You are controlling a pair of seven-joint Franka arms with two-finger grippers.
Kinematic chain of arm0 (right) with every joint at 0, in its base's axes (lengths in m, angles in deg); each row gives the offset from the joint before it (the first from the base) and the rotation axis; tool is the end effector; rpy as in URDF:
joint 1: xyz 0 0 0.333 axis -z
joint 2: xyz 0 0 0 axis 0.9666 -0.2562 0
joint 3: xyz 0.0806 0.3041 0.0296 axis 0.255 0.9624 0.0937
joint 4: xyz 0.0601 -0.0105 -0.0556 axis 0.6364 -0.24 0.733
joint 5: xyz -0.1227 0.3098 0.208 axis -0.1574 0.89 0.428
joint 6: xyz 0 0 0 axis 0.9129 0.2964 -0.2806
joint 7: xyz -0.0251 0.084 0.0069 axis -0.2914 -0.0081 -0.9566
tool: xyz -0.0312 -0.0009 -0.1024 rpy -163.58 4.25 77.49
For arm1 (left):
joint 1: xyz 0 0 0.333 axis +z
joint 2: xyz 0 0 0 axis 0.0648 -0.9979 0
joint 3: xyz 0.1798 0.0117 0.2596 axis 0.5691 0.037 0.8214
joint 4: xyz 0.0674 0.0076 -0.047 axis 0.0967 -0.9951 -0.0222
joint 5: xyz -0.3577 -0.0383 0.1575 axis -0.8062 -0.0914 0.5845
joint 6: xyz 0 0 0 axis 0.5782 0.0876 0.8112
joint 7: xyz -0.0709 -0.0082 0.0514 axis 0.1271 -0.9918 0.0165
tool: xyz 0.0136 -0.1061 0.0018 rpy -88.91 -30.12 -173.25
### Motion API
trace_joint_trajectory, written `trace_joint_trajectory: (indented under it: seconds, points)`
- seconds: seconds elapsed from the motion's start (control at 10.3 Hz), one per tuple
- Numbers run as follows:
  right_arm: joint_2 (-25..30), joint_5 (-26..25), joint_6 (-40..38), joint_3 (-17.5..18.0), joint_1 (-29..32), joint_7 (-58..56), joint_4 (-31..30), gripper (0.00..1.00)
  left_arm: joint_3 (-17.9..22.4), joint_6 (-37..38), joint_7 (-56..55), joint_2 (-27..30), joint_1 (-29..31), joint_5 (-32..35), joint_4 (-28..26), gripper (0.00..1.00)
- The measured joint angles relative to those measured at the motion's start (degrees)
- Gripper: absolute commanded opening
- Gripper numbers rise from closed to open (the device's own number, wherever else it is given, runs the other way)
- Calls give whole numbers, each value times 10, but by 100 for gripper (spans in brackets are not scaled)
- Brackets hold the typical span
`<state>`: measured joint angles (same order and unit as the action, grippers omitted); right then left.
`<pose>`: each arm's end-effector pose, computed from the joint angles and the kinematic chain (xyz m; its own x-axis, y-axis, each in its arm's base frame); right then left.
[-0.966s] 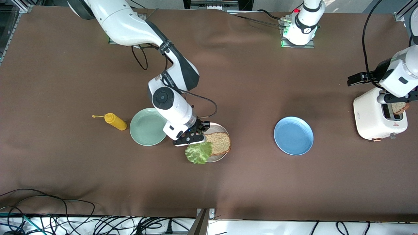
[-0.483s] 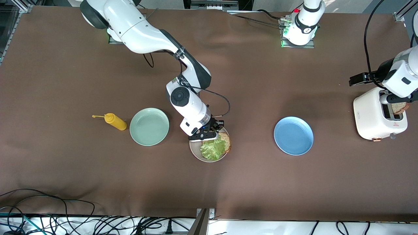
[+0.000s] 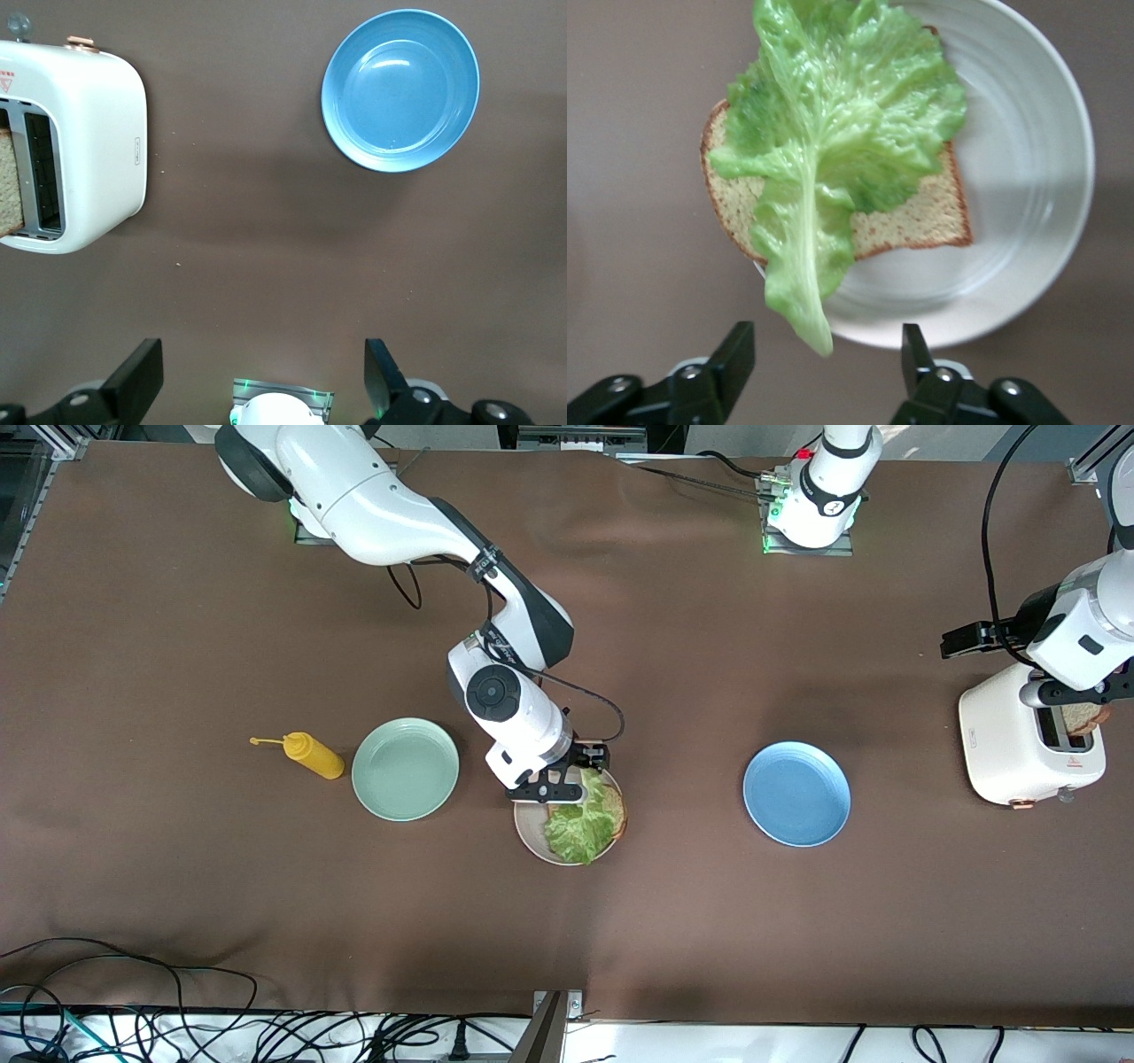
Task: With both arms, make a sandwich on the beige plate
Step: 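Open the right gripper to release the lettuce and lift away, then move the right gripper to the yellow mustard bottle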
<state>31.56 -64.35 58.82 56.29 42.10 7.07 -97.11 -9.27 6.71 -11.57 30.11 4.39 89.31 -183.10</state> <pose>0.6026 0.4961 0.2543 0.9970 -0.0624 -0.0461 -0.0726 -0.9601 -0.2700 0.5555 0.0170 0.5378 0.9565 0.1230 -0.2644 0.1126 -0.9922 -0.0543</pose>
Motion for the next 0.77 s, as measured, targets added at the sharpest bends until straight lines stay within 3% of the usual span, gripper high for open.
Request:
trace_joint_trajectory:
  seconds: [0.29, 0.48, 0.77]
  points:
    - [53, -9, -150, -20, 14, -49, 25, 100, 0, 0, 0, 0, 0, 0, 0, 100]
    - [84, -11, -262, -23, 58, -127, 53, 100, 0, 0, 0, 0, 0, 0, 0, 100]
    - [134, -25, -369, -41, 100, -210, 70, 100, 0, -1, 0, 0, 0, 0, 0, 100]
